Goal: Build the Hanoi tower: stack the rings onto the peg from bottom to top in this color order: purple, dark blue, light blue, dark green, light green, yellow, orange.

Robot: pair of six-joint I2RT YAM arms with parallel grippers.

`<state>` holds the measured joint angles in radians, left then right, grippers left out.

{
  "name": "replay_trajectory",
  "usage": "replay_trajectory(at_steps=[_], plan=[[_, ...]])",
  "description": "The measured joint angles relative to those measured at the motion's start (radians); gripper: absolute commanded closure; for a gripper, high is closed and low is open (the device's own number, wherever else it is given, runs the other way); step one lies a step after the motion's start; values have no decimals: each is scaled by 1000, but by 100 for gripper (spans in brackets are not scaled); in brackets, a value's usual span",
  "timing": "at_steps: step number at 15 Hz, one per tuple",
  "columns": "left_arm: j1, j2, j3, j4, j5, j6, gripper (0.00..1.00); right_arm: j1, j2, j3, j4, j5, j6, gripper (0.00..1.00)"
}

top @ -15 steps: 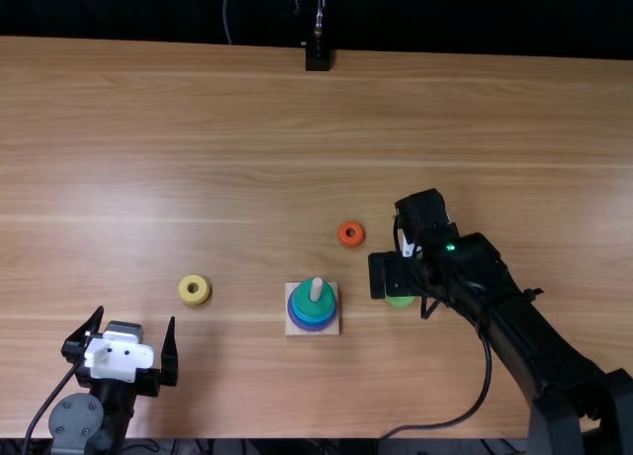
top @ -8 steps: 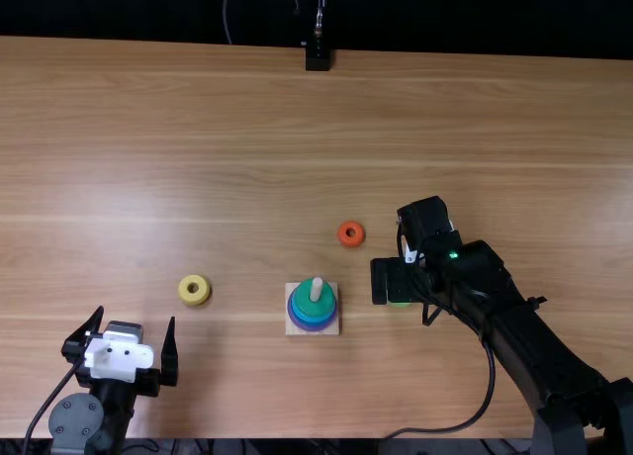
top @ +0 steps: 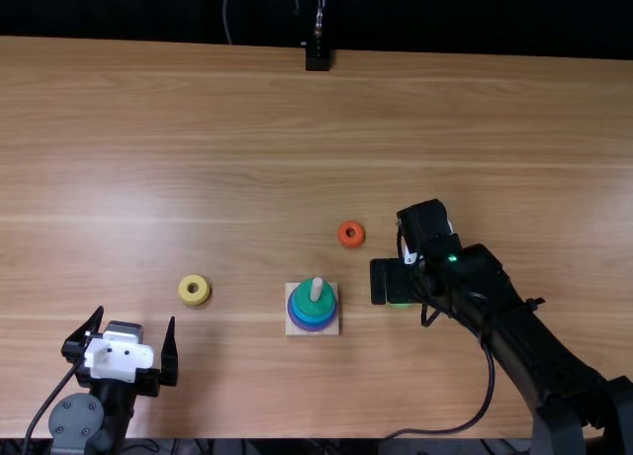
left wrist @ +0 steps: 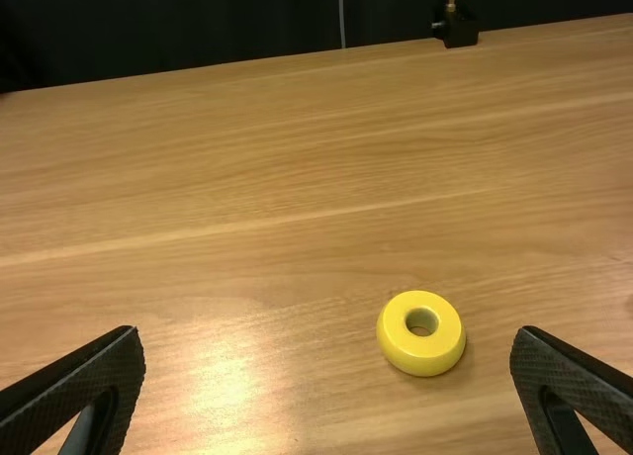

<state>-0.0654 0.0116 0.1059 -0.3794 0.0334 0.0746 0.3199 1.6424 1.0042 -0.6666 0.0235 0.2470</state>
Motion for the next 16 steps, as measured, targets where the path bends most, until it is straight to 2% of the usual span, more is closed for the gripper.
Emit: replay_trajectory(at_steps=[4, 16], plan=[[0, 0, 0, 0, 0, 0, 0, 0, 0, -5, 0, 22, 2, 0], [0, 0, 0, 0, 0, 0, 0, 0, 36, -11, -6, 26, 3, 0]])
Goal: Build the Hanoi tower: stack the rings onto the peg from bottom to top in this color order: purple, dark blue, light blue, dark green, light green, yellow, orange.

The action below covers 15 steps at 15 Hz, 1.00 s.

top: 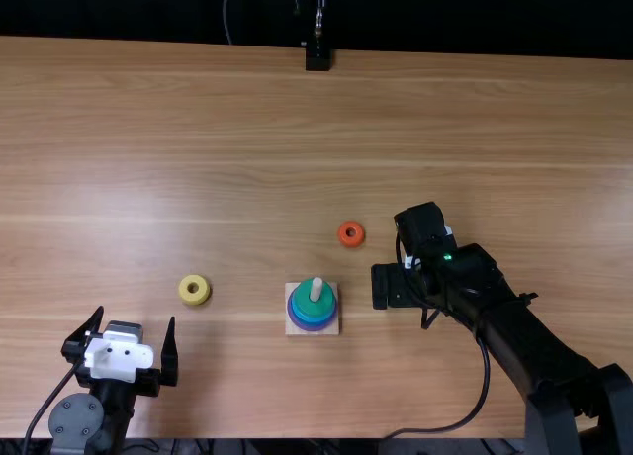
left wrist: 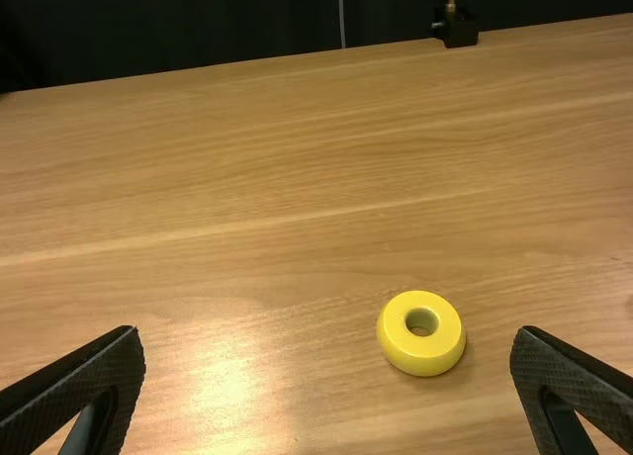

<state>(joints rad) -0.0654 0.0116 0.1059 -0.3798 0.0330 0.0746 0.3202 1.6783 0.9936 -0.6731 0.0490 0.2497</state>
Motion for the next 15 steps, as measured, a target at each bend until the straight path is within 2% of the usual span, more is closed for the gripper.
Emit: replay_trajectory(at_steps=[8, 15], plan=[[0, 0, 0, 0, 0, 0, 0, 0, 19, 0, 3, 1, 0, 0], [0, 0, 0, 0, 0, 0, 0, 0, 52, 0, 4, 13, 0, 1]])
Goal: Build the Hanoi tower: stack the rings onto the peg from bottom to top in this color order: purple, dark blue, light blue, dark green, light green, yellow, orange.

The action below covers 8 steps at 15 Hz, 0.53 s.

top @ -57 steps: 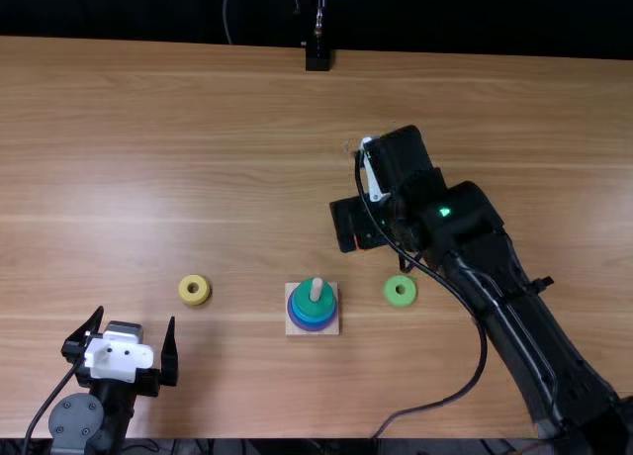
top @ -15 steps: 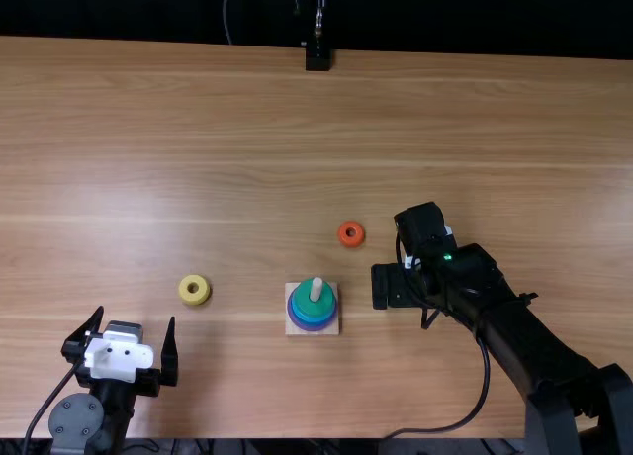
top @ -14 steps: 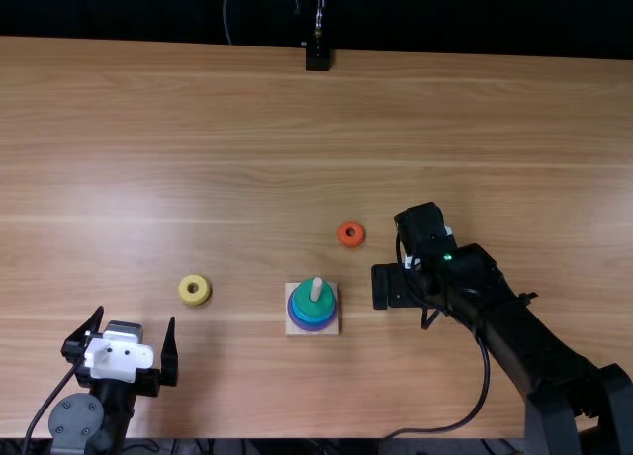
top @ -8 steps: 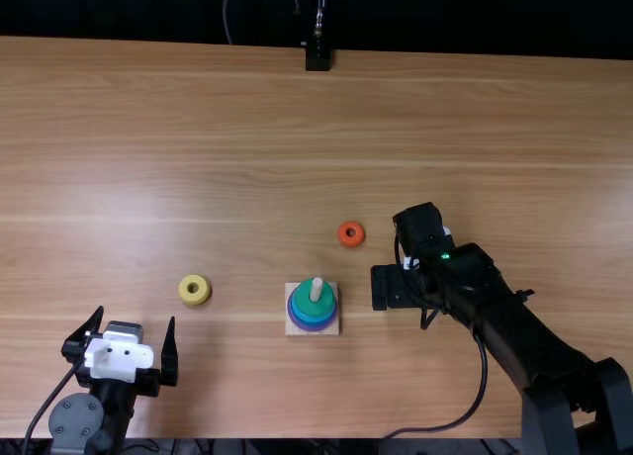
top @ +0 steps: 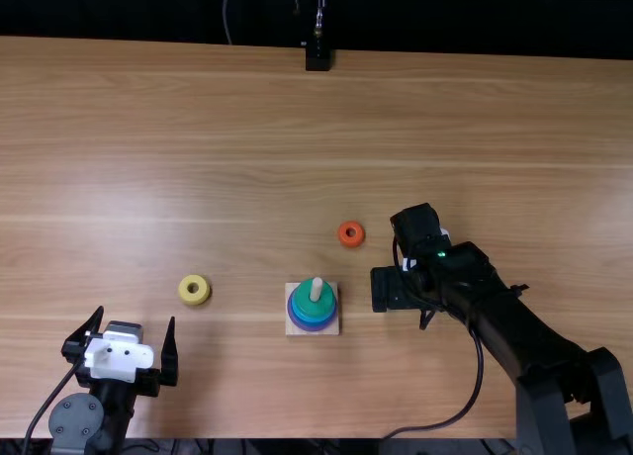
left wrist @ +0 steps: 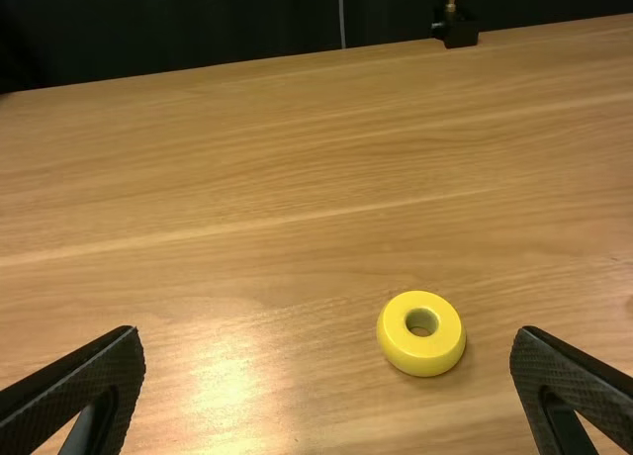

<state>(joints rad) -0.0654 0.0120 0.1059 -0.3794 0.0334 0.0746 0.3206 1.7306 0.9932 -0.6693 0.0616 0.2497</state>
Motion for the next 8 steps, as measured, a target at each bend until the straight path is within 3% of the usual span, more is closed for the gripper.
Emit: replay_trajectory(at_steps=[1, 2, 4, 8], plan=[[0, 0, 0, 0, 0, 0, 0, 0, 0, 0, 1, 2, 0, 45], [0, 0, 0, 1, 0, 0, 0, 0, 0, 0, 2, 4, 0, 71], [0, 0, 0, 0, 0, 0, 0, 0, 0, 0, 4, 6, 0, 96], [0, 0, 0, 0, 0, 0, 0, 0, 0, 0, 7, 7, 3, 100]])
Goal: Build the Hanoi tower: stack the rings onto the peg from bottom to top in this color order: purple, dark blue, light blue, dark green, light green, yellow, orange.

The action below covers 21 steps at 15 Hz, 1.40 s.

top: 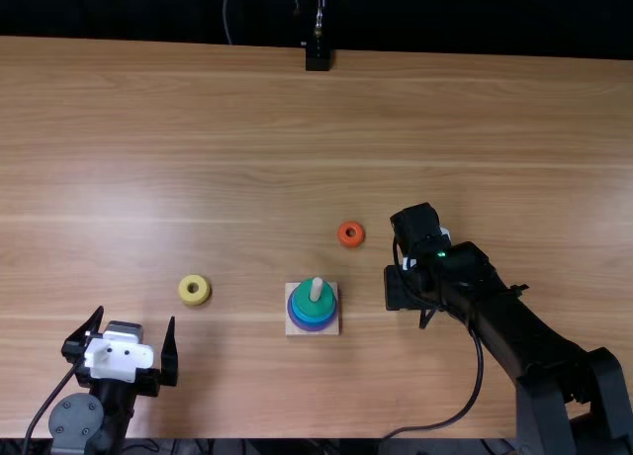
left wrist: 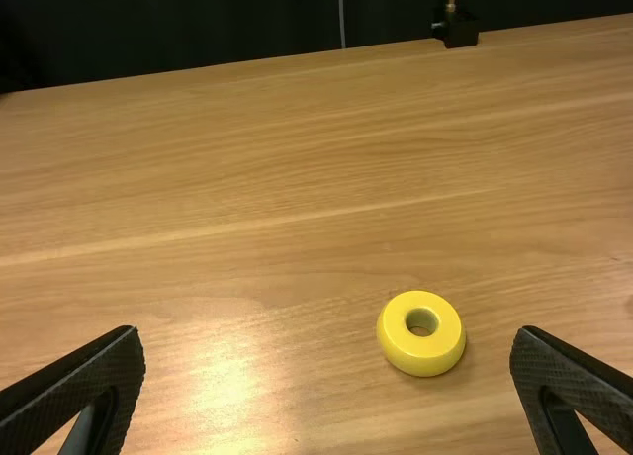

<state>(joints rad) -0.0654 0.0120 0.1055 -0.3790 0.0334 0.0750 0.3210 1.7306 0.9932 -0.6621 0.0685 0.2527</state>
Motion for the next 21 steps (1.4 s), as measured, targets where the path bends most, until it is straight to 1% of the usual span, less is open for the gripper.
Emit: replay_trajectory(at_steps=[2, 4, 6, 8, 11, 13, 16, 19, 21], plan=[[0, 0, 0, -1, 0, 0, 0, 9, 0, 0, -1, 2, 0, 100], [0, 0, 0, 0, -1, 0, 0, 69, -3, 16, -14, 3, 0, 100], [0, 0, 0, -1, 0, 0, 0, 132, -45, 75, -55, 2, 0, 100], [0, 0, 0, 0, 0, -1, 0, 185, -103, 191, -179, 3, 0, 100], [0, 0, 0, 0, 0, 0, 0, 250, -109, 377, -404, 3, 0, 100], [0, 0, 0, 0, 0, 0, 0, 301, -109, 498, -503, 3, 0, 100], [0, 0, 0, 0, 0, 0, 0, 327, -109, 618, -545, 3, -4, 100], [0, 0, 0, 0, 0, 0, 0, 332, -108, 706, -603, 3, -4, 100], [0, 0, 0, 0, 0, -1, 0, 349, -108, 742, -620, 3, -4, 100]])
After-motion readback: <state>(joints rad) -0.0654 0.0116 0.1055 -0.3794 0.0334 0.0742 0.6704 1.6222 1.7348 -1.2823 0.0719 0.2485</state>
